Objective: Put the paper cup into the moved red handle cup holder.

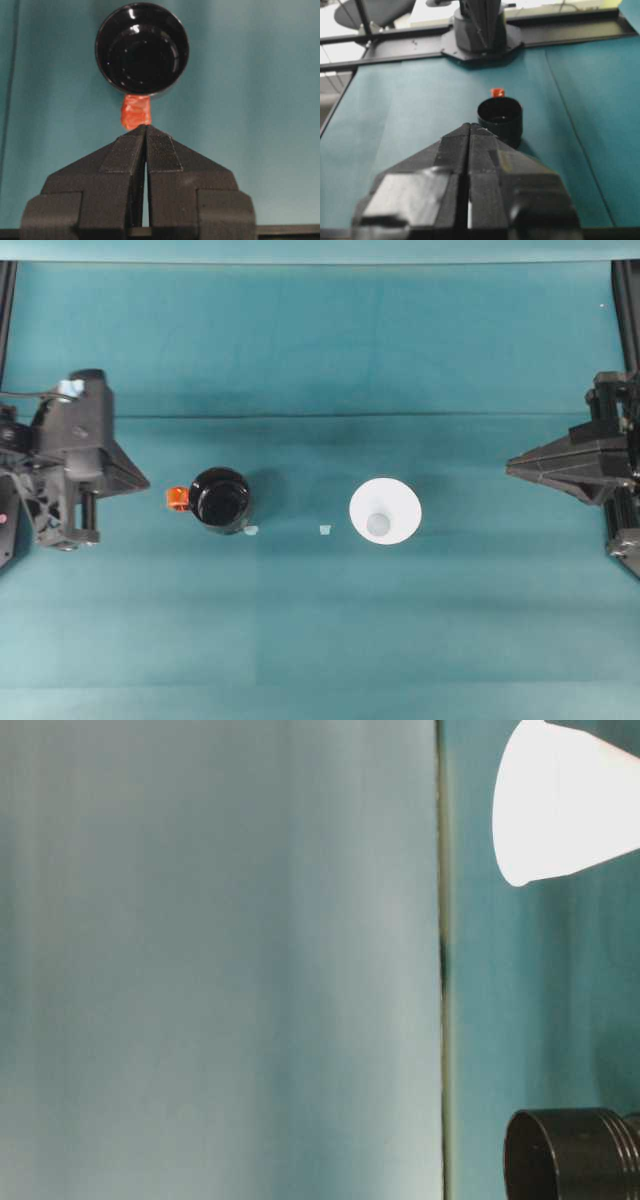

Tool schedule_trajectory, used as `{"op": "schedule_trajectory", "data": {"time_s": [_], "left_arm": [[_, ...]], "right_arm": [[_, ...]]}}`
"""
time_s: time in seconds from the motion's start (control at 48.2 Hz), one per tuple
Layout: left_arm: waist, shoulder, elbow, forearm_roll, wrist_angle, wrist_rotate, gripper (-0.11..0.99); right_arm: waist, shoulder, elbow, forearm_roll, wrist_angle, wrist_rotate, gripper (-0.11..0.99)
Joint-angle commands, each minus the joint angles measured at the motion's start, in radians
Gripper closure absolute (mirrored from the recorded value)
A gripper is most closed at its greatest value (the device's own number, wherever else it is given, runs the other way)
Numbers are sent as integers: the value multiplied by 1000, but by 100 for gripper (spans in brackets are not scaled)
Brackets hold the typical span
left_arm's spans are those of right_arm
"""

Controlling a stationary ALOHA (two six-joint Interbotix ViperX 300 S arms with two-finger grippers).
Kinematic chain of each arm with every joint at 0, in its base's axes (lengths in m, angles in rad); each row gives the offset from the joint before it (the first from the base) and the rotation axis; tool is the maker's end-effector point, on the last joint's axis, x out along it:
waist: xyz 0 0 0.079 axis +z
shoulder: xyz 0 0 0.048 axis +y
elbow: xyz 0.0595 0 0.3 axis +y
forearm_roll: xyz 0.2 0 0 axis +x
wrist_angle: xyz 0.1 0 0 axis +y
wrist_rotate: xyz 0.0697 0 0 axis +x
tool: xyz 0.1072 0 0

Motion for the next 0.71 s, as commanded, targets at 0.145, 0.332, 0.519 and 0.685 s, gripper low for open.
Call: {"op": "schedule_trajectory", "data": {"time_s": [0.145, 0.332, 0.519, 0.685], "left_arm": [[2, 20, -31, 5, 40, 18, 85], [6, 29, -34, 5, 66, 21, 85], [5, 34, -25, 5, 48, 21, 45], [5, 60, -35, 5, 49, 31, -2]], "right_arm": [[-8, 2, -18, 3, 6, 9, 99], [-8, -5, -20, 2, 8, 9, 99], [-9, -9, -20, 3, 17, 9, 99], [-9, -12, -20, 2, 17, 9, 99]]}}
